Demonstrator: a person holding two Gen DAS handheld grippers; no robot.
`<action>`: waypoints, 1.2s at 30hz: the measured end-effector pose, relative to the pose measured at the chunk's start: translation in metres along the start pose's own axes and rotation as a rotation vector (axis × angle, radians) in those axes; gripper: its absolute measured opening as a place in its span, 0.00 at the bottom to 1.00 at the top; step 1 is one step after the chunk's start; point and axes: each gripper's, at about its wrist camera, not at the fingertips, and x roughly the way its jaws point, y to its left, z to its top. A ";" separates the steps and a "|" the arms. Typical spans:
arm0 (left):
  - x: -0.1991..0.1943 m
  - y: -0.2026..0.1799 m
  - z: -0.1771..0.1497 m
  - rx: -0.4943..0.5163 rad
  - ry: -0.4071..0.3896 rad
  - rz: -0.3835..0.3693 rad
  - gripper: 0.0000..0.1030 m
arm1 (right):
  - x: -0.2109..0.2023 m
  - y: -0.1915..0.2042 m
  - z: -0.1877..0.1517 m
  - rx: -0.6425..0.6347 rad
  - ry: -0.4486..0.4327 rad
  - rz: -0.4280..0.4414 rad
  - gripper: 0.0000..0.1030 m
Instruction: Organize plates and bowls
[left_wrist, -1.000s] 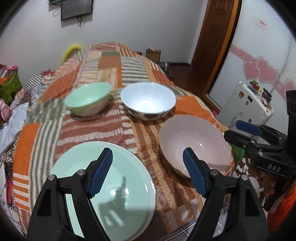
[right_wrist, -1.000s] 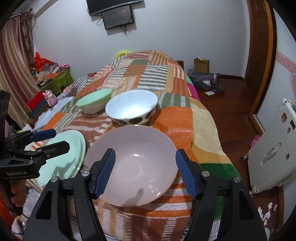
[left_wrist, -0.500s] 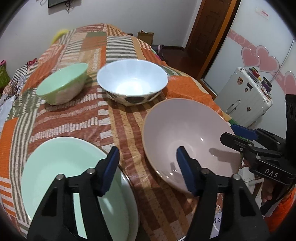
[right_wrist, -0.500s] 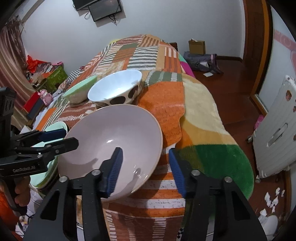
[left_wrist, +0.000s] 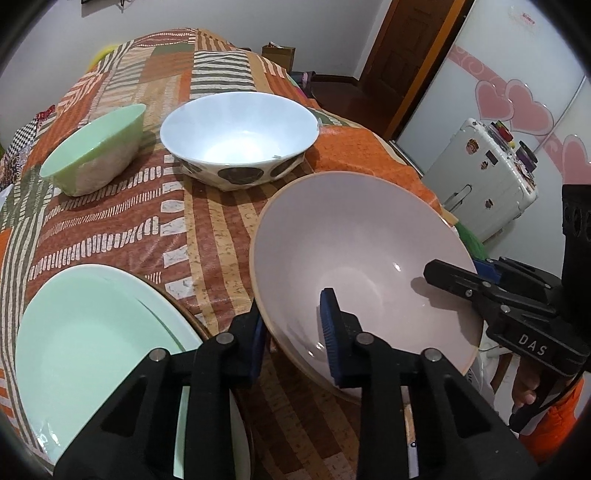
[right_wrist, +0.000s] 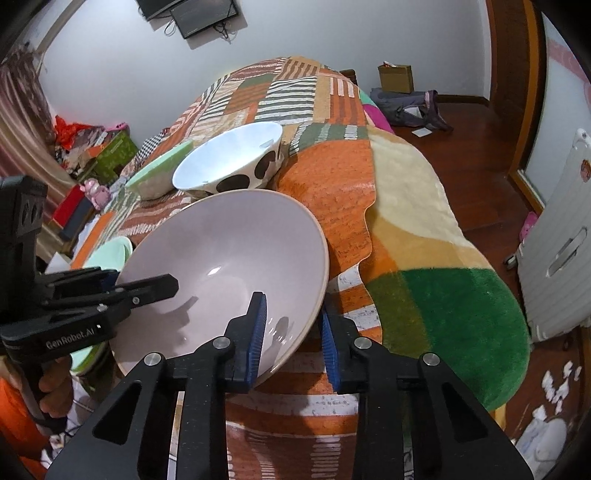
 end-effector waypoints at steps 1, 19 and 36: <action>0.000 0.000 0.000 0.002 -0.001 0.001 0.27 | 0.000 0.000 0.000 0.006 -0.002 0.000 0.24; -0.029 0.001 -0.004 -0.006 -0.058 0.025 0.27 | -0.021 0.024 0.006 -0.005 -0.062 -0.020 0.23; -0.100 0.050 -0.027 -0.076 -0.185 0.070 0.27 | -0.025 0.095 0.021 -0.103 -0.122 0.047 0.23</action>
